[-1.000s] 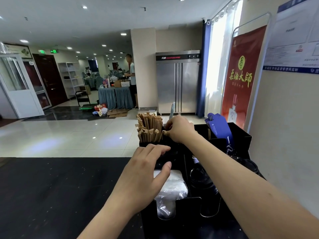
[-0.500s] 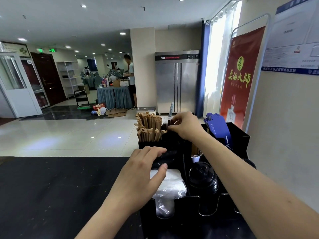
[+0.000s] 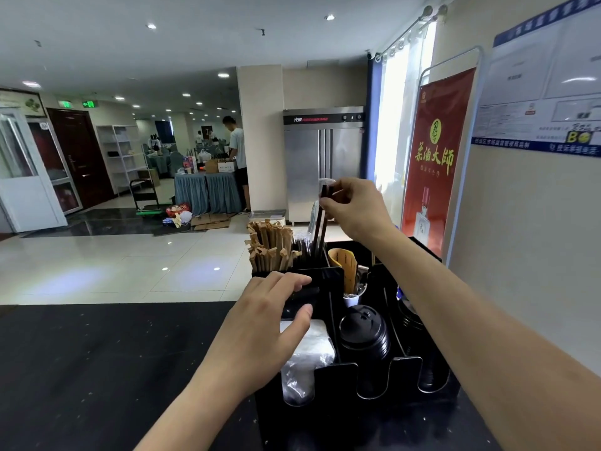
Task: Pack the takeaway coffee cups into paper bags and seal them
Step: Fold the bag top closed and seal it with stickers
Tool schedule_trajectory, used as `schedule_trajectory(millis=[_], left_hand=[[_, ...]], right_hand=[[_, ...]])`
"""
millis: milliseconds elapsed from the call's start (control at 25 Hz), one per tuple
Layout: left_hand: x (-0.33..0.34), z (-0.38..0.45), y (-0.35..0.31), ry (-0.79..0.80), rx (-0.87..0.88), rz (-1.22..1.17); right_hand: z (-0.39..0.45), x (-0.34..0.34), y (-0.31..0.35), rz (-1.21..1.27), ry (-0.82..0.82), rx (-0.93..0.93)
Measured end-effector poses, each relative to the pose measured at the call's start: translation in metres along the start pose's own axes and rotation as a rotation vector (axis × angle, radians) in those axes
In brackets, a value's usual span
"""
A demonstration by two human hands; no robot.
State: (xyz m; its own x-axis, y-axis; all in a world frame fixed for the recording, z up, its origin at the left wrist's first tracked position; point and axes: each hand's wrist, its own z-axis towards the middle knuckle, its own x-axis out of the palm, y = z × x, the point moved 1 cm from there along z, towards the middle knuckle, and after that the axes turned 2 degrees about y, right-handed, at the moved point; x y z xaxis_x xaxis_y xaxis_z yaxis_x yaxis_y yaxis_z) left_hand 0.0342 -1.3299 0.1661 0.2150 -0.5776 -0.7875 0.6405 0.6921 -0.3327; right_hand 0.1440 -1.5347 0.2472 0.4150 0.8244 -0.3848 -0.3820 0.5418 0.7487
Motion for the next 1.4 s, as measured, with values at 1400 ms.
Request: schedule_trajectory(millis=[1400], left_hand=[[-0.021, -0.163, -0.082, 0.004, -0.278, -0.514]], right_hand=[[-0.247, -0.054, 0.083, 0.436, 0.326, 0.140]])
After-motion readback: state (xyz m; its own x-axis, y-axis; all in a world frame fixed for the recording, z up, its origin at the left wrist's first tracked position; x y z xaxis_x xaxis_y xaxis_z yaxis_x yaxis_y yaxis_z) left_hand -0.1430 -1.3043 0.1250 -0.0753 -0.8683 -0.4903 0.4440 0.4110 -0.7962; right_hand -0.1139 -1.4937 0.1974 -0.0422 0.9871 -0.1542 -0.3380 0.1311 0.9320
